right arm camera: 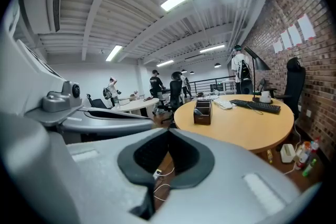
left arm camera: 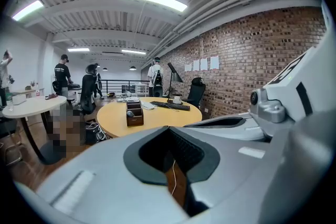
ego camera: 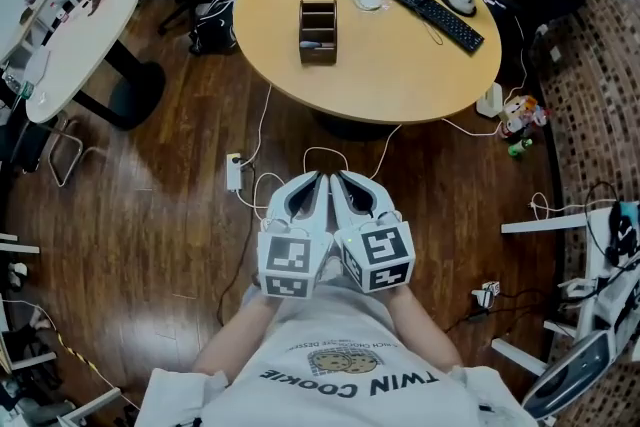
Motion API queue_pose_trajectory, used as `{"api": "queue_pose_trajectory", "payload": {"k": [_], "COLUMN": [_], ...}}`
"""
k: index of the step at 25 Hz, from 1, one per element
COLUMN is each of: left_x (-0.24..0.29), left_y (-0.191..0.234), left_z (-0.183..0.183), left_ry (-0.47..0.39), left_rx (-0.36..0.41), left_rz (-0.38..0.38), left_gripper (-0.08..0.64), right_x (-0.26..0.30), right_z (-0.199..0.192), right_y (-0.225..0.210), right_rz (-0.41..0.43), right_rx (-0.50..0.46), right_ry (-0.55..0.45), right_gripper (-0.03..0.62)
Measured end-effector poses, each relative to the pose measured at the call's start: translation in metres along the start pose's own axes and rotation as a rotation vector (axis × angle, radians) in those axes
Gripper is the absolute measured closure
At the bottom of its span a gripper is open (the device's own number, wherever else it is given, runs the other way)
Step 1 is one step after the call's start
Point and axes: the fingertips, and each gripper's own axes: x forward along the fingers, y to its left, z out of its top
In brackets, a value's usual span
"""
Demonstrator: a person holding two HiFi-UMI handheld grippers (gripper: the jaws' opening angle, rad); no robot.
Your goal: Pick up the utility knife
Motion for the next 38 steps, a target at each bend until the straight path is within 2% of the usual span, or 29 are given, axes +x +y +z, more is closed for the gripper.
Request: {"api": "queue_pose_trajectory", "payload": {"k": [7,14,28,31,35,38], "left_x": [0.047,0.1,0.199,0.219,0.245,0.265], "left_y": [0.02,0.062,0.146,0.161,0.183,0.193], "left_z": [-0.002,0.011,0.039,0.039,0.035,0.026], "left_ry": [0.004,0.02,0.042,0.035,0.034,0.063], "left_rx": [-0.022,-0.021,0.036,0.085,0.199,0.304], "left_rz": [-0.03,-0.064,-0.183,-0.232,-0.271,-0.293], "left_gripper": [0.552,0.552,0.552,0.552,0.546,0.504], "right_x": [0.04,0.099,0.212,0.234,0.252,0.256], "right_z": [0.004,0.025,0.063,0.07,0.071,0.064], "right_y": [-0.028,-0.052,-0.09,-0.096,-0.101,-0.105], "right_rz": [-0.025,-0.055,-0.157,-0.175,-0.207,-0.226], "right_rx": [-0.006,-0.001,0.017,0.021,0.037,0.044], "right_ry": [0.018,0.037,0.072,0.07,0.063,0.077], "right_gripper": [0.591,0.591,0.591,0.591,0.591,0.591]}}
